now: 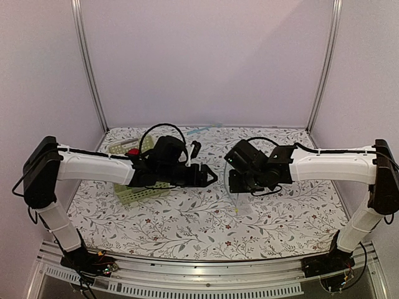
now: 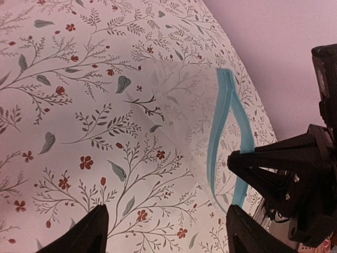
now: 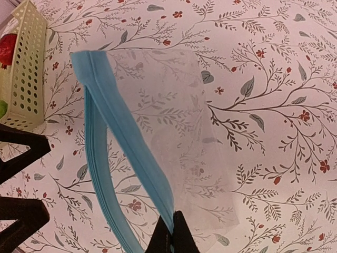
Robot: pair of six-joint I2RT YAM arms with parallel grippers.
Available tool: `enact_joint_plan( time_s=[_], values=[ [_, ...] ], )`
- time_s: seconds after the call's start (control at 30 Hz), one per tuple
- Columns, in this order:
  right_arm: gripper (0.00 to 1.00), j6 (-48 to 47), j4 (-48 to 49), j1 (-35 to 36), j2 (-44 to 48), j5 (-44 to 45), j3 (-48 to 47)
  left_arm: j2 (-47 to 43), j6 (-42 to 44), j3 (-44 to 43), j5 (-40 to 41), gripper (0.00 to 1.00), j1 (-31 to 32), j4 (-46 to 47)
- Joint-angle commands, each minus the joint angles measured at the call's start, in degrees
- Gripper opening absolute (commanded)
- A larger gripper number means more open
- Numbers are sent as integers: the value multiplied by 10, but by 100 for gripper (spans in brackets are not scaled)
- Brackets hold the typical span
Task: Place the food in the zip-top bag and seal the zipper
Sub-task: Open the zipper food storage bag at the center of the board, then pick up the fake fruit from the bin.
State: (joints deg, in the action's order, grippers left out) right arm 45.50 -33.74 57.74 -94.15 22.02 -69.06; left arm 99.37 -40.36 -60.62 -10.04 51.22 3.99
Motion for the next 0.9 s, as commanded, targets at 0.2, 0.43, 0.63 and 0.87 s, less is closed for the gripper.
enact_joint_plan(
  time_s=[0.2,0.43,0.63,0.87],
  values=[
    [0,6,-18,-1,-11,10,-22,-114,50,-6,113,83,-12,-144],
    [0,4,-11,-1,-9,0,-21,-177,56,2,180,93,-149,-291],
    [0,1,-6,-1,-10,-7,-22,-196,58,14,200,99,-222,-365],
    [0,0,-2,-1,-10,-12,-23,-219,28,98,185,99,-256,-342]
  ],
)
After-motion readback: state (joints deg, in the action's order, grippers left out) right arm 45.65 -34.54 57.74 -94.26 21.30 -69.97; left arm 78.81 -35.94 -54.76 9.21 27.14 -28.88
